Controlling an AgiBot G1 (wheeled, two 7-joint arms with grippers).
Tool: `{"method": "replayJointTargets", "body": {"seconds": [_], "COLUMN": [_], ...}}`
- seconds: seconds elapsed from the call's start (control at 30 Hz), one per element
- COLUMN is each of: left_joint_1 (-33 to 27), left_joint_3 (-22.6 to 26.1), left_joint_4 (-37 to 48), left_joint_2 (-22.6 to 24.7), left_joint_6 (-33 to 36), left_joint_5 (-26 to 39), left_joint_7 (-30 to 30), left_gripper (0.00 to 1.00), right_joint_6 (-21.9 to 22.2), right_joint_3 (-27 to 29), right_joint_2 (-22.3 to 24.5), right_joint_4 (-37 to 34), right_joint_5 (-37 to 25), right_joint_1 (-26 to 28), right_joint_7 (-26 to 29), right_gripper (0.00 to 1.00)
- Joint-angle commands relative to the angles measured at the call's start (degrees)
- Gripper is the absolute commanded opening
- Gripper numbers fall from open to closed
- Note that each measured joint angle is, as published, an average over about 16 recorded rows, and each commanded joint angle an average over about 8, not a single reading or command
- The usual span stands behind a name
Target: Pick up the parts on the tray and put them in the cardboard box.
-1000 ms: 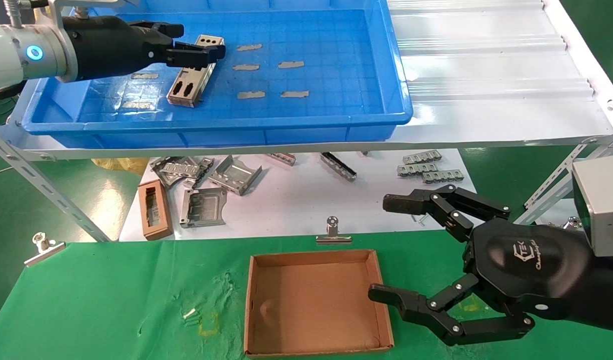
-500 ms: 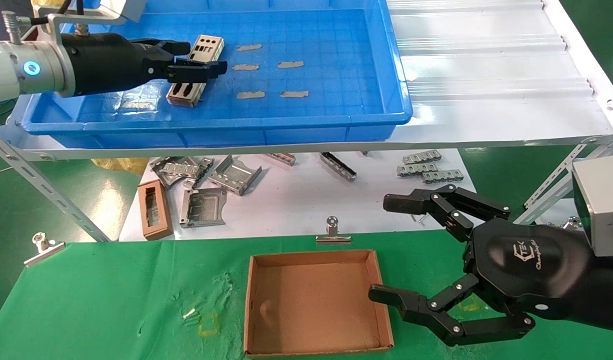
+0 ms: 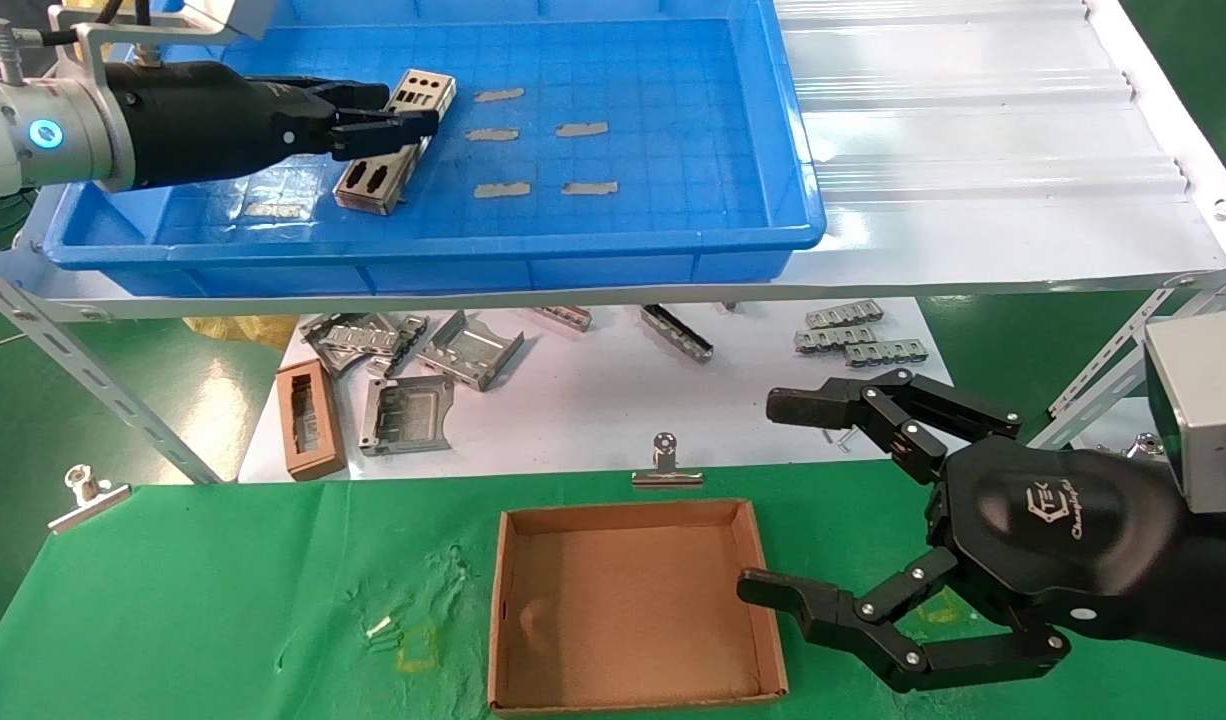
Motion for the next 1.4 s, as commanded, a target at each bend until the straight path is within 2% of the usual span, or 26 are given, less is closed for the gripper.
{"method": "replayJointTargets", "body": {"seconds": [0.03, 0.47, 0.73, 0.77, 1.2, 1.4], "left_joint_1": [0.02, -0.08, -0.05, -0.03, -0.31, -0.60], "left_joint_3": [-0.15, 0.08, 0.35, 0.35, -0.61, -0.51], "left_joint_4": [0.07, 0.24, -0.84, -1.04, -2.32, -1.73], "left_joint_2": [-0.03, 0.39, 0.39, 0.38, 0.03, 0.03], "left_joint_6": [-0.31, -2.01, -2.82, -2.88, -1.32, -1.15], "left_joint_5": [-0.21, 0.11, 0.52, 0.51, -0.86, -0.70], "left_joint_7": [0.07, 0.07, 2.60, 3.12, 8.03, 8.32], "left_gripper": [0.00, 0.02, 0.98, 1.00, 1.00, 1.00], "right_joint_6": [0.00, 0.00, 0.00, 0.00, 0.00, 0.00], "right_joint_3": [0.00, 0.00, 0.00, 0.00, 0.00, 0.00], "right_joint_2": [0.00, 0.00, 0.00, 0.00, 0.00, 0.00], "right_joint_4": [0.00, 0.00, 0.00, 0.00, 0.00, 0.00], "right_joint_5": [0.00, 0.00, 0.00, 0.00, 0.00, 0.00], "right_joint_1": [0.00, 0.00, 0.00, 0.00, 0.00, 0.00], "right_joint_7": [0.00, 0.00, 0.00, 0.00, 0.00, 0.00], "right_gripper": [1.00, 1.00, 1.00, 1.00, 1.00, 1.00]}}
